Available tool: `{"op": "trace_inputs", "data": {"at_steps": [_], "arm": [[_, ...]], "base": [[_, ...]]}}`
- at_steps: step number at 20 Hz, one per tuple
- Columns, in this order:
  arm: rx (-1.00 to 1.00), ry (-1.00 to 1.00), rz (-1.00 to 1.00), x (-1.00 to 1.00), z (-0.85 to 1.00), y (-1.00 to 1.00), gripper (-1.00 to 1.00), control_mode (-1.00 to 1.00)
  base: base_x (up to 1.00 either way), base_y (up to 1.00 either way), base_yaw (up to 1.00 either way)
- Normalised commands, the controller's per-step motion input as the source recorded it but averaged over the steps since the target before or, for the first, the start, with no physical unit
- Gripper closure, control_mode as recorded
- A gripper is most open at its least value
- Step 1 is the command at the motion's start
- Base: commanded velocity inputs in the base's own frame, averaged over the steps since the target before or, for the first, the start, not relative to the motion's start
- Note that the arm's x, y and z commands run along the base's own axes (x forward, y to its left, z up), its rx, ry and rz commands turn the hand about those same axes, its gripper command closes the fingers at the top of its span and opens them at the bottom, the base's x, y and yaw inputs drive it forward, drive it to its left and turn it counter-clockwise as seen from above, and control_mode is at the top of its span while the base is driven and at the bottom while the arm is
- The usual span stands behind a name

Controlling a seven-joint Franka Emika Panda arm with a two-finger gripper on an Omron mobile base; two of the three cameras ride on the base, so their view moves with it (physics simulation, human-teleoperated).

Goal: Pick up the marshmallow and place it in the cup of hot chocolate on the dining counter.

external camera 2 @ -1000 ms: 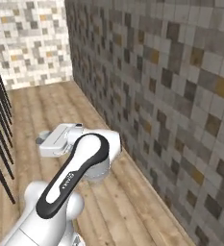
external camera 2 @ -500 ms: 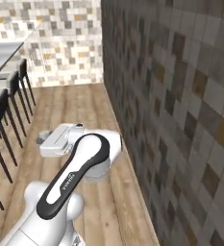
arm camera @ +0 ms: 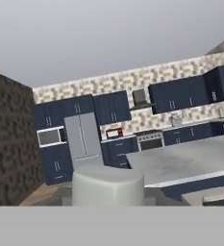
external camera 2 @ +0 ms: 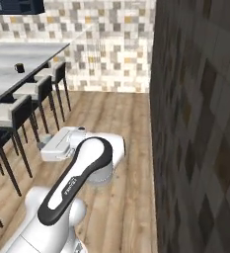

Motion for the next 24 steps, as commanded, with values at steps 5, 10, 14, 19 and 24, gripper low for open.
{"op": "trace_inputs", "data": {"at_steps": [5,10,14,19,24], "arm": [[0.00,0.00,0.00,0.00,0.00,0.00,1.00,1.00],[0.00,0.00,0.00,0.00,0.00,0.00,1.00,1.00],[0.00,0.00,0.00,0.00,0.00,0.00,1.00,1.00],[0.00,0.00,0.00,0.00,0.00,0.00,1.00,1.00],[0.00,0.00,0.00,0.00,0.00,0.00,1.00,1.00]], "base": [[1.00,-0.53,0.45],[1.00,-0.60,0.44],[1.00,-0.65,0.42],[1.00,-0.66,0.42],[1.00,-0.65,0.43]]}}
